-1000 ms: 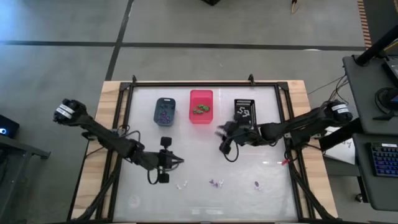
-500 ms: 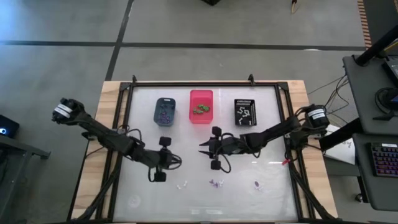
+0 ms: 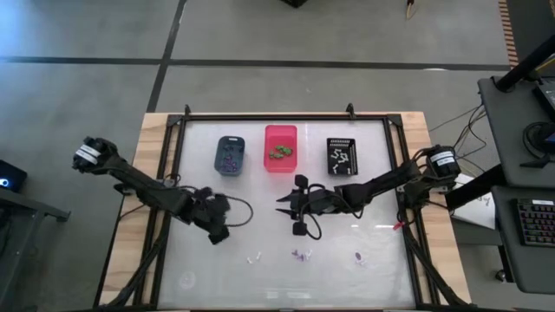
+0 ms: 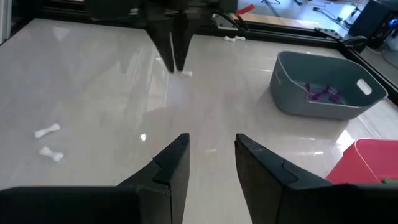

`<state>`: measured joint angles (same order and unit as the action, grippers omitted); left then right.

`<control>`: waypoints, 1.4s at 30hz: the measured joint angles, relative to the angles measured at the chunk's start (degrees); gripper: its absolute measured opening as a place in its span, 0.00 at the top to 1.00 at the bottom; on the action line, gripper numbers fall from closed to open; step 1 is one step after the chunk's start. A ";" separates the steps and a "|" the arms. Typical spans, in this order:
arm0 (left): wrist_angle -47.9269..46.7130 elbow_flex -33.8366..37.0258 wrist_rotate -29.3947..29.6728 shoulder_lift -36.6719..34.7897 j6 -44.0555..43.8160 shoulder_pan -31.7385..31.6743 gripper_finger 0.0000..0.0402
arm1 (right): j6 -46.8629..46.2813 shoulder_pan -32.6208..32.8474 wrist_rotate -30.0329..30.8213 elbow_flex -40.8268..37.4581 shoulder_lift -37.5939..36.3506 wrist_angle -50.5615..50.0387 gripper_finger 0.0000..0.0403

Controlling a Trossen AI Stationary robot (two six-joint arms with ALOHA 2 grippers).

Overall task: Sort Halloween decoration
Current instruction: Put the white bone toy into the black bin

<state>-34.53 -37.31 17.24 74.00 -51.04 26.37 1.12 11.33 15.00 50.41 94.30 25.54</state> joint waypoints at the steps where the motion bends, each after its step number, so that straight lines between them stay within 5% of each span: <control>1: -4.71 -0.92 -1.19 0.00 -6.25 0.03 0.89 | 0.01 0.00 0.02 0.00 -0.02 0.00 0.71; 6: -20.77 -3.32 -4.32 -0.04 -22.78 0.42 0.82 | 0.04 0.00 0.00 0.00 -0.02 0.00 0.71; 15: -20.10 -2.35 -2.26 3.74 -23.75 -2.24 0.72 | 0.26 0.00 0.00 -0.02 -0.01 -0.02 0.71; 29: -21.33 -2.58 -5.50 13.66 -23.65 -2.45 0.71 | 0.05 0.02 -0.02 -0.04 -0.02 -0.12 0.71; 33: -19.72 -2.48 -5.69 13.54 -21.81 -2.43 0.76 | 0.03 0.02 -0.02 -0.04 -0.02 -0.28 0.71; 39: -18.41 -2.40 -6.30 12.96 -21.44 -2.43 0.97 | 0.01 0.04 -0.08 -0.04 -0.02 -0.56 0.71; 42: -18.31 -2.39 -6.23 12.85 -20.37 -2.43 0.97 | 0.01 0.04 -0.44 -0.04 -0.02 -0.82 0.71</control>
<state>-52.84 -39.70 11.02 86.84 -71.41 23.94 1.13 11.38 14.56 50.37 94.28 24.72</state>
